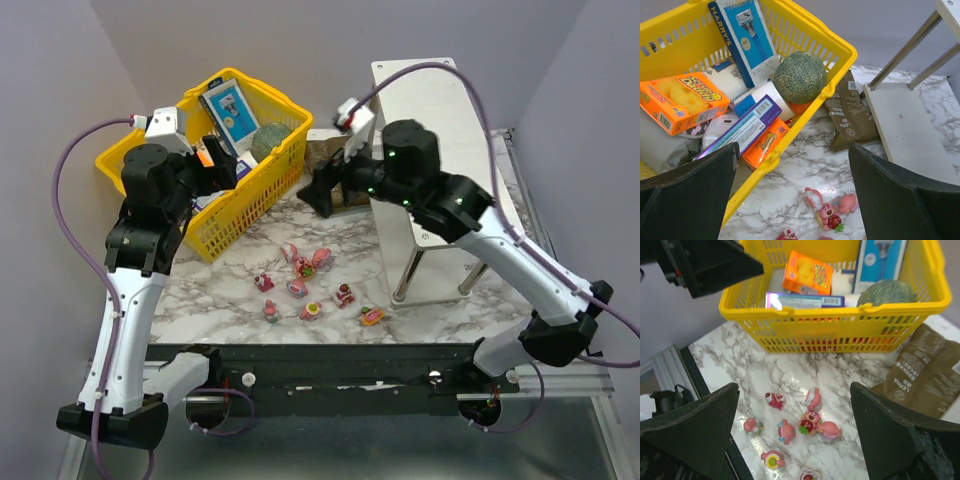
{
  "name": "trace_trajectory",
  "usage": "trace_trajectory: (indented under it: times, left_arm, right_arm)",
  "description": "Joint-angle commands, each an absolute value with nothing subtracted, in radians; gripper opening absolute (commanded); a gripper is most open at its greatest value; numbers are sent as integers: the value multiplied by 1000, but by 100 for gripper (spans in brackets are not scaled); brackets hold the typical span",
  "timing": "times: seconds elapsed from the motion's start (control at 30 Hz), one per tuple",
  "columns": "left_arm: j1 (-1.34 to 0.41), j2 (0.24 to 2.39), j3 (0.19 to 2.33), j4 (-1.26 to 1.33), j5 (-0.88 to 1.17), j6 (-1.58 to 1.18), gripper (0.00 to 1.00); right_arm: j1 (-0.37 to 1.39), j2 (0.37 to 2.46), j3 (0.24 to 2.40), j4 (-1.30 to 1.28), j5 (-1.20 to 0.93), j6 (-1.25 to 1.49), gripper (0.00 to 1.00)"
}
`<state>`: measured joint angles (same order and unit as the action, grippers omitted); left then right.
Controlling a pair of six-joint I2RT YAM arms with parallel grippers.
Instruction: Place and organize the plastic toys onto the shelf
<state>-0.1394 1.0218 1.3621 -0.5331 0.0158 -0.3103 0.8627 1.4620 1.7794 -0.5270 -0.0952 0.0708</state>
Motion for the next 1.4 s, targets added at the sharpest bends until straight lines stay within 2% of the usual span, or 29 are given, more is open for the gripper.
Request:
trace_trajectory:
  times: [0.0, 0.33, 0.5, 0.73, 1.07, 1.3, 1.37]
  left_arm:
    - [-137, 942, 1339, -555, -93, -364, 99]
    - [-138, 824, 1332, -589, -190, -422, 99]
    - [-138, 761, 1278, -577, -169, -459, 99]
    - [-156, 723, 1233, -583, -140, -503, 99]
    - [-161, 770, 1249, -545, -149, -485, 99]
    - [-164, 785, 1241, -540, -150, -454, 99]
    - [-166, 784, 1235, -540, -153, -449, 99]
  right_arm:
    - [966, 1580, 1761, -568, 111, 18, 98]
    - [1063, 1802, 1694, -523, 347, 89, 95]
    - [1101, 1885, 1647, -469, 420, 138, 94]
    - [1104, 2028, 1678, -463, 403, 216, 96]
    - [1083, 2138, 1712, -410, 486, 181, 96]
    - [1043, 2177, 1736, -390, 405, 192, 89]
    - [1042, 2184, 1741, -387, 390, 190, 84]
